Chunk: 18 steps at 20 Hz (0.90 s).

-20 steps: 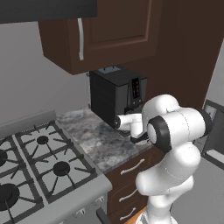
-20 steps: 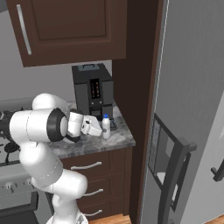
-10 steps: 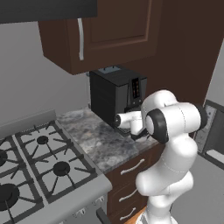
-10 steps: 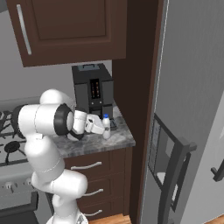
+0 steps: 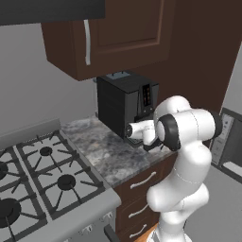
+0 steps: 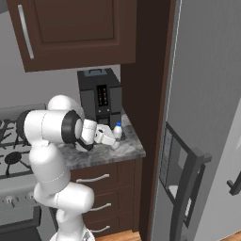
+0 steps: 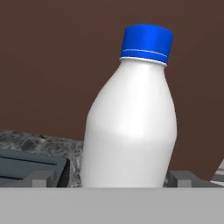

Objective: Take the bottled waters from the counter and place them in the freezer to freeze. Close the freezer door after placing the bottles.

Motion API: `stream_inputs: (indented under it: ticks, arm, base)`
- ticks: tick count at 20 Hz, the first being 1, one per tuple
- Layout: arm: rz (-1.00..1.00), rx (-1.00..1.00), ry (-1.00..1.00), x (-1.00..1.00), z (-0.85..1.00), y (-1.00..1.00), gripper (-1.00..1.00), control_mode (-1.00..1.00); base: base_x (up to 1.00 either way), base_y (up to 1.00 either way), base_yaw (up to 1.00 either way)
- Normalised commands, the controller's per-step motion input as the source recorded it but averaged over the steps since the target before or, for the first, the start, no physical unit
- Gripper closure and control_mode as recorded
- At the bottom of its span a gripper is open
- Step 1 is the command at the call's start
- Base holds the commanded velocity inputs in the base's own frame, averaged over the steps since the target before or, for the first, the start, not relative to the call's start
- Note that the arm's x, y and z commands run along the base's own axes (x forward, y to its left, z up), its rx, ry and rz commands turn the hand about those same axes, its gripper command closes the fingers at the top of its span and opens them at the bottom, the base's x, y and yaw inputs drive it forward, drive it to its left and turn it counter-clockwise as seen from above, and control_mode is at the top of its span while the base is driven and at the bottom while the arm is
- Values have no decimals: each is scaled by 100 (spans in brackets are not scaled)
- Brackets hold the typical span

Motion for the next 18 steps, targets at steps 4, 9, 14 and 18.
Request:
stream_inputs:
  ticks: [4,9,14,18]
  arm:
    - [0,0,0,0,0,0,-100,-100]
    - [0,0,0,0,0,0,100,-100]
    - [0,0,0,0,0,0,100,-100]
    - [0,-1,0,-15,1,8,100,-100]
  base:
    - [0,0,0]
    - [0,0,0]
    - [0,0,0]
    - [0,0,0]
